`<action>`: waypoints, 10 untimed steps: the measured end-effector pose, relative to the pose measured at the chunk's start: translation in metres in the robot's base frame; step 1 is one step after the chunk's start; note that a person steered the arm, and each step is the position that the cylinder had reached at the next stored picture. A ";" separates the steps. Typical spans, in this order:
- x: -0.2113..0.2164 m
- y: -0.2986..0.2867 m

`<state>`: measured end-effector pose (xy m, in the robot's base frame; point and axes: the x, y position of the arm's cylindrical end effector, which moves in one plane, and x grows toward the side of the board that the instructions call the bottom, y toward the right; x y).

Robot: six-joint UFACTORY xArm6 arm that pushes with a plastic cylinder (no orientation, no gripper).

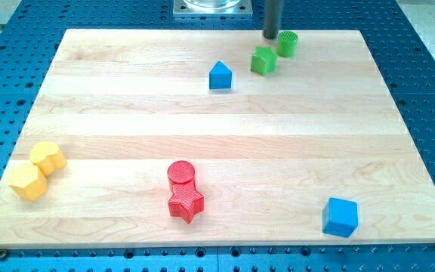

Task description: Place the red circle bottom right to triangle

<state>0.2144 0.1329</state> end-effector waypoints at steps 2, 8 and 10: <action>0.033 0.060; 0.403 -0.179; 0.330 -0.244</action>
<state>0.5445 -0.1108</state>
